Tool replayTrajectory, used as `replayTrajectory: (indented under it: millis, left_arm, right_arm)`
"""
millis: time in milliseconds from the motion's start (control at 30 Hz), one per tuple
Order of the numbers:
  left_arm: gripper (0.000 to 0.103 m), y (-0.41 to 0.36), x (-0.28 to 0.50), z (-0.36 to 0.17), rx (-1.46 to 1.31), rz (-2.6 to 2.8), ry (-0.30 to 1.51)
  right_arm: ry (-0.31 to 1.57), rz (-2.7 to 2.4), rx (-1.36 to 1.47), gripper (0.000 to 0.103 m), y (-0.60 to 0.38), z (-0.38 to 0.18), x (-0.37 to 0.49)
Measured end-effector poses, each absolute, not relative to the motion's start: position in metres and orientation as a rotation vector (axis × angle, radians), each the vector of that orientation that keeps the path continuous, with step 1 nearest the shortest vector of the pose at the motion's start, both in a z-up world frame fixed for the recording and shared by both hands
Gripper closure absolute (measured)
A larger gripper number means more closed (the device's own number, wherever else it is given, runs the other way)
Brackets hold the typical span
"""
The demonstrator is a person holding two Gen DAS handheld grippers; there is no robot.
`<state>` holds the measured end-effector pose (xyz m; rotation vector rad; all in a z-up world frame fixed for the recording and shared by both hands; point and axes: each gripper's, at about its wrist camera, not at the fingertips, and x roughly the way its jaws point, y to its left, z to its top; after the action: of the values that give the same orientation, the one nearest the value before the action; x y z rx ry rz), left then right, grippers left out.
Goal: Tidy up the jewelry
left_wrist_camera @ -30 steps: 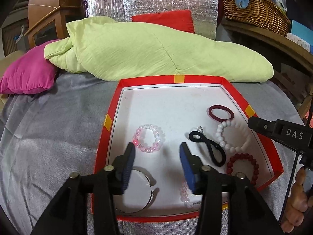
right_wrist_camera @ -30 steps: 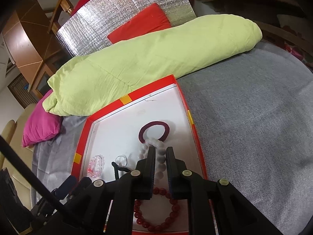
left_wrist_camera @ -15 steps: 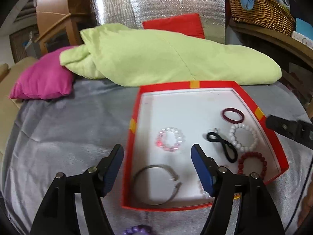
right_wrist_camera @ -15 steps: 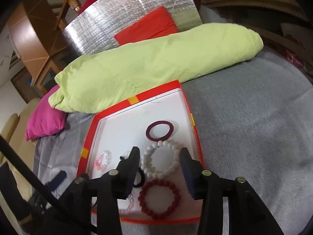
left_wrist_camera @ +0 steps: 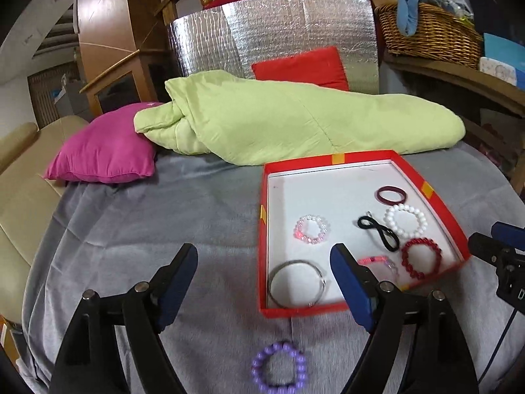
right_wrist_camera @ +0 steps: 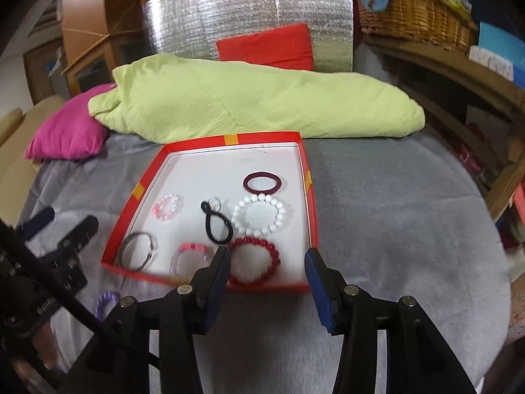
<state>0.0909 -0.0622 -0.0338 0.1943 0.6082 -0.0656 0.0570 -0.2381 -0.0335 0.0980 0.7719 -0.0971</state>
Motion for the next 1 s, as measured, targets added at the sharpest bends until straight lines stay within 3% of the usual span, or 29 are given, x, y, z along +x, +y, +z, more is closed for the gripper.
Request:
replayTrajectory:
  millis: [467,1000]
  left_arm:
    - [0.017,-0.032,0.044,-0.024,0.169,0.0,0.577]
    - [0.017,-0.025,0.039,-0.022,0.154,-0.025,0.577]
  right_arm:
    - [0.618,-0.083,0.024,0.046,-0.211,-0.013,-0.026]
    - [0.676,-0.074,0.056,0.045,-0.194,-0.03,0.0]
